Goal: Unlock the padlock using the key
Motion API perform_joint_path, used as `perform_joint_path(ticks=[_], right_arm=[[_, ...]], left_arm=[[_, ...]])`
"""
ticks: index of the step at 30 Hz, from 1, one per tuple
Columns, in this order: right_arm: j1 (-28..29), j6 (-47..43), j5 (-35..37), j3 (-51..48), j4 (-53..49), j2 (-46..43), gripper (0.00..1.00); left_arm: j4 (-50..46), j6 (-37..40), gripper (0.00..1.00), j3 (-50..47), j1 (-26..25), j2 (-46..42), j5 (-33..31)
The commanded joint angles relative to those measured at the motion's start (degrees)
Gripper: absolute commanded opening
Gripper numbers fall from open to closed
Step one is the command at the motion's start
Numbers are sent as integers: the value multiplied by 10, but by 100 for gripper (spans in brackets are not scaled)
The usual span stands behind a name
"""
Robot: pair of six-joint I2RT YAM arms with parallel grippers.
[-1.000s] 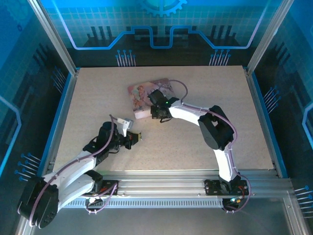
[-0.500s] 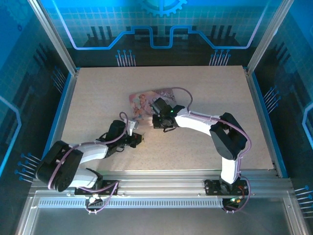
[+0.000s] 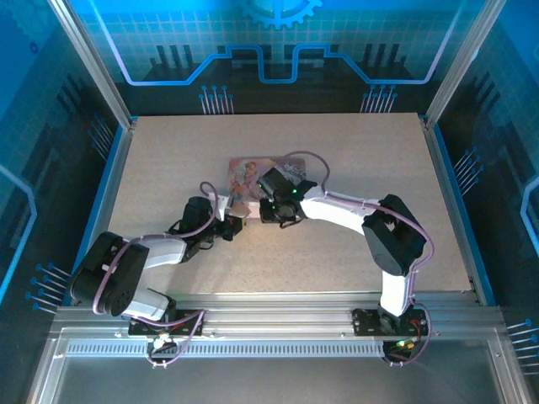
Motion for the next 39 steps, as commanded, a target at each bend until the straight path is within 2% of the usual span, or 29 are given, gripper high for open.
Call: perform_joint_path(ticks=[1,13,20,28,39], right_arm=[[-19,-25,-58,50,-21,-4,5],[-59,27,-166,53,12,-18,5],[-72,50,-215,44,42,-15,5],[-79,51,-234,42,29,-29,5],[-94,85,-274,23,62,-40,5]], left_arm=[[68,34,0,-22,6,-19,54],[229,-4,0,-71,4,-11,93],[370,-35,0,-90,4,55,103],[491,-57,0,-98,4,127,106],[502,-56,0,-92,4,129,110]])
